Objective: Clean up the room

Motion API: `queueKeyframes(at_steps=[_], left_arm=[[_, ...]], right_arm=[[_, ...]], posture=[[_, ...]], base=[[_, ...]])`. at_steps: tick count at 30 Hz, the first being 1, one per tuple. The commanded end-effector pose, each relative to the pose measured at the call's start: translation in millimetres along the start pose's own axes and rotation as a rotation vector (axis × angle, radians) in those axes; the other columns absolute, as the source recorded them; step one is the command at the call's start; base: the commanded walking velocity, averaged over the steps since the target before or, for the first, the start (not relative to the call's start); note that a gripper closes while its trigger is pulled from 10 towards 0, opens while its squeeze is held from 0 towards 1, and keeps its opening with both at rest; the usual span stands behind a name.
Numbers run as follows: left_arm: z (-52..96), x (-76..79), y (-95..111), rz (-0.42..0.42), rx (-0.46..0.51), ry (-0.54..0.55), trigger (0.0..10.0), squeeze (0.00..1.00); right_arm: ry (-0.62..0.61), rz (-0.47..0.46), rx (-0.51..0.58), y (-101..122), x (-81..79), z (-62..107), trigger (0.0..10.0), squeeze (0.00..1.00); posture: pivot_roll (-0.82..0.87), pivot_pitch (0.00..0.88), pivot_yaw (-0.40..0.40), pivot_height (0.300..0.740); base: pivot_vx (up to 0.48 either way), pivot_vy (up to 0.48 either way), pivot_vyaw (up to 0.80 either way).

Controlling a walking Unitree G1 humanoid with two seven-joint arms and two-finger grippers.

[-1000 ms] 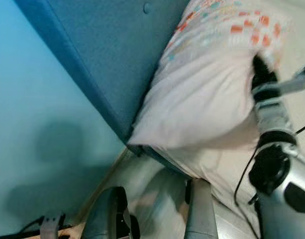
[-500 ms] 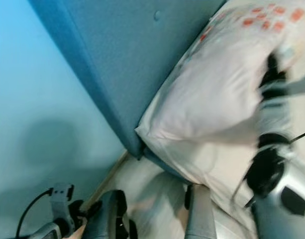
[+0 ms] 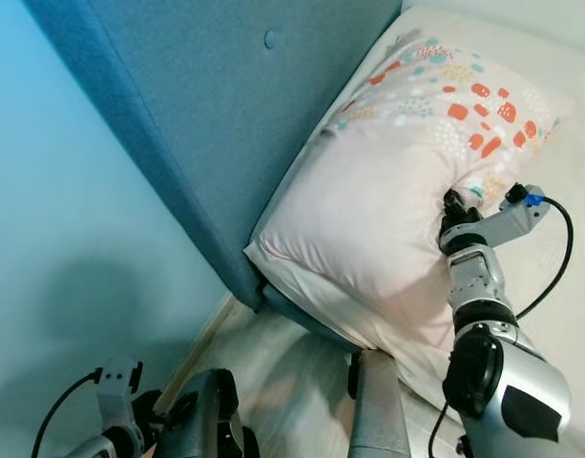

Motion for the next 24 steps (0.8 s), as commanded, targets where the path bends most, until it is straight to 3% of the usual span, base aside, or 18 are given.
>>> queueKeyframes(at_steps=[1,9,11,13,14,16,17,20,21,23,24], left_arm=[[1.7,4.5,-16.5,0.044,-0.045,-0.010,10.0,0.00],[-9.8,19.2,14.6,0.063,0.042,-0.101,10.0,0.00],[-13.2,40.3,39.9,0.087,0.093,-0.250,10.0,0.00],[-10.5,63.2,57.4,0.112,0.115,-0.406,10.0,0.00],[-10.5,63.2,57.4,0.112,0.115,-0.406,10.0,0.00],[-4.4,82.1,67.6,0.126,0.110,-0.537,10.0,0.00],[-4.4,82.1,67.6,0.126,0.110,-0.537,10.0,0.00],[20.2,112.4,93.4,0.129,0.105,-0.788,10.0,0.00],[20.2,112.4,93.4,0.129,0.105,-0.788,10.0,0.00],[35.0,122.9,108.6,0.136,0.102,-0.912,10.0,0.00],[37.5,126.0,116.9,0.144,0.117,-0.946,10.0,0.00]], right_arm=[[-0.029,0.096,-0.046,-7.6,9.7,4.2,10.0,1.00],[-0.148,0.298,-0.028,10.9,34.1,8.0,10.0,1.00],[-0.246,0.458,0.009,31.8,51.1,12.1,10.0,1.00],[-0.313,0.557,0.026,44.3,61.6,15.6,10.0,1.00],[-0.313,0.557,0.026,44.3,61.6,15.6,10.0,1.00],[-0.357,0.594,0.024,48.9,68.6,18.3,10.0,1.00],[-0.357,0.594,0.024,48.9,68.6,18.3,10.0,1.00],[-0.417,0.630,-0.009,46.6,81.6,24.6,10.0,1.00],[-0.417,0.630,-0.009,46.6,81.6,24.6,10.0,1.00],[-0.423,0.632,-0.028,38.7,85.7,28.3,10.0,1.00],[-0.429,0.627,-0.056,30.1,88.2,30.5,10.0,0.74]], posture=[[0.07,0.282,0.031,0.590],[0.05,0.256,0.028,0.590],[0.04,0.242,0.027,0.590],[0.03,0.227,0.023,0.590],[0.03,0.227,0.023,0.590],[0.03,0.221,0.021,0.590],[0.03,0.221,0.021,0.590],[0.01,0.201,0.015,0.590],[0.01,0.201,0.015,0.590],[0.00,0.187,0.012,0.590],[-0.02,0.175,0.009,0.590]], base=[[0.000,0.000,0.00],[0.000,0.000,0.00],[0.000,0.000,0.00],[0.000,0.000,0.00],[0.000,0.000,0.00],[0.000,0.000,0.00],[0.000,0.000,0.00],[0.000,0.000,0.00],[0.000,0.000,0.00],[0.000,0.000,0.00],[0.000,0.000,0.00]])
Point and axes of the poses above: a point about 5 cm out from each wrist's last joint towards the gripper, its own z axis pointing back from the gripper into the wrist, its own y axis along the axis of the wrist's last joint, x = y × z, the point moved 6 cm from there along -z, pointing out of the wrist towards the gripper, and after that the axes turned 7 degrees about z, right-handed, at the moved point
